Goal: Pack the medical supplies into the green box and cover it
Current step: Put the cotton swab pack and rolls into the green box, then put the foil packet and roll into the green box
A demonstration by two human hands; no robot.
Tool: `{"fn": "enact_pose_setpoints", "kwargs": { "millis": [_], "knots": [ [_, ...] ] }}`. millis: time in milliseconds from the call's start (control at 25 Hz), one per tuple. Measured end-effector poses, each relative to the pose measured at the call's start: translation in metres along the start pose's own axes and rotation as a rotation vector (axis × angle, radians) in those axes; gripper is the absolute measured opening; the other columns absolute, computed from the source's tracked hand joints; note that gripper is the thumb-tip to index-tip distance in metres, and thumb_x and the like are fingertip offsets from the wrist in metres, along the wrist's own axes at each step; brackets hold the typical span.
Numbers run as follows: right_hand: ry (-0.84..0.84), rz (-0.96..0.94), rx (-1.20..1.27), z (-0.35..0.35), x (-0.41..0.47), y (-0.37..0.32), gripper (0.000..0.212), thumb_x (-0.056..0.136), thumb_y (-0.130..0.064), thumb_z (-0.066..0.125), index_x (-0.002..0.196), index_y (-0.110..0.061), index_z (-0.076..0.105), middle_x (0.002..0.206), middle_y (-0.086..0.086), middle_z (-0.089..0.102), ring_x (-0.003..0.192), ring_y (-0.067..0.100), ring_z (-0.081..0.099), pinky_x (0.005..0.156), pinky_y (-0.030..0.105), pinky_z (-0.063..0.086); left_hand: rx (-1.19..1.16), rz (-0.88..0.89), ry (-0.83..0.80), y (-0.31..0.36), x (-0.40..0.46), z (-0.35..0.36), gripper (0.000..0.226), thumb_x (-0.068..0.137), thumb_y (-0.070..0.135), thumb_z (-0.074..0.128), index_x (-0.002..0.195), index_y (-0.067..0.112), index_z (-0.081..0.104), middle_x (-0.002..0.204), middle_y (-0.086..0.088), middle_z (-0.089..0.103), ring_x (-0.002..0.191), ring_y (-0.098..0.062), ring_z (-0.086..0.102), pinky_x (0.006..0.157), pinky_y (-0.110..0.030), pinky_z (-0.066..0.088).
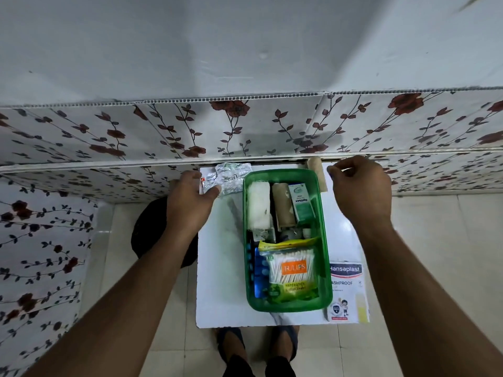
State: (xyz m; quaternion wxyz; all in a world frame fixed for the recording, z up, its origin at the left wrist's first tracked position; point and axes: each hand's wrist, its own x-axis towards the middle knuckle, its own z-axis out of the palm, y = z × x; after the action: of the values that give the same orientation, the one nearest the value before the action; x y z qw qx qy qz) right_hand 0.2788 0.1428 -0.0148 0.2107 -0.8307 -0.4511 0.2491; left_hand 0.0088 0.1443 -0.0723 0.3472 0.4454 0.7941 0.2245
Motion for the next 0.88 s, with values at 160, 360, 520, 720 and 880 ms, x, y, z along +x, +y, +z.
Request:
{"fn": "enact_pose_setpoints", "kwargs": {
  "millis": [160,360,520,720,880],
  "knots": [
    [-0.219,0.118,-0.059,0.031,0.031,0.013,0.05,0.088,-0.055,0.056,0.114,-0.014,0.068,0.109,0.011,0.072,0.105,0.032,0.064,0.086,0.035,0.049,0.132,-0.107,0.043,0.001,0.026,0.024,0.076,0.063,0.049,0.084,0.12,0.014,0.047,0.121,-0.015,0.05,0.109,-0.031,0.052,0.087,-0.038,0.046],
    [-0.292,0.092,-0.072,0.038,0.04,0.01,0.046,0.091,-0.043,0.055,0.099,-0.002,0.074,0.097,0.019,0.074,0.089,0.036,0.066,0.085,0.042,0.055,0.103,-0.167,0.127,-0.014,0.045,0.036,0.079,0.055,0.039,0.09,0.117,0.014,0.047,0.123,-0.018,0.052,0.111,-0.035,0.053,0.093,-0.043,0.046],
    [-0.27,0.111,-0.048,0.029,0.033,0.015,0.043,0.09,-0.042,0.055,0.091,-0.003,0.073,0.093,0.017,0.074,0.087,0.034,0.064,0.081,0.038,0.053,-0.037,-0.163,0.15,-0.023,0.037,0.023,0.04,0.07,0.017,0.081,0.106,0.011,0.064,0.105,-0.005,0.066,0.096,-0.025,0.063,0.073,-0.025,0.042],
    [-0.141,0.14,0.11,-0.007,0.005,0.015,0.027,0.088,-0.048,0.056,0.094,-0.024,0.068,0.076,-0.009,0.067,0.082,0.021,0.062,0.074,0.032,0.046,-0.197,-0.056,0.276,-0.003,-0.02,-0.044,0.017,0.081,0.009,0.069,0.097,0.017,0.067,0.093,-0.003,0.07,0.089,-0.026,0.068,0.075,-0.029,0.047],
    [-0.106,0.176,0.289,-0.028,-0.021,0.013,0.031,0.077,-0.046,0.059,0.097,-0.023,0.068,0.088,-0.005,0.074,0.084,0.02,0.069,0.082,0.045,0.057,-0.317,0.04,0.186,0.057,-0.082,-0.063,0.027,0.084,0.011,0.067,0.101,0.033,0.063,0.099,0.006,0.071,0.085,-0.012,0.069,0.073,-0.033,0.054]
  ]
}}
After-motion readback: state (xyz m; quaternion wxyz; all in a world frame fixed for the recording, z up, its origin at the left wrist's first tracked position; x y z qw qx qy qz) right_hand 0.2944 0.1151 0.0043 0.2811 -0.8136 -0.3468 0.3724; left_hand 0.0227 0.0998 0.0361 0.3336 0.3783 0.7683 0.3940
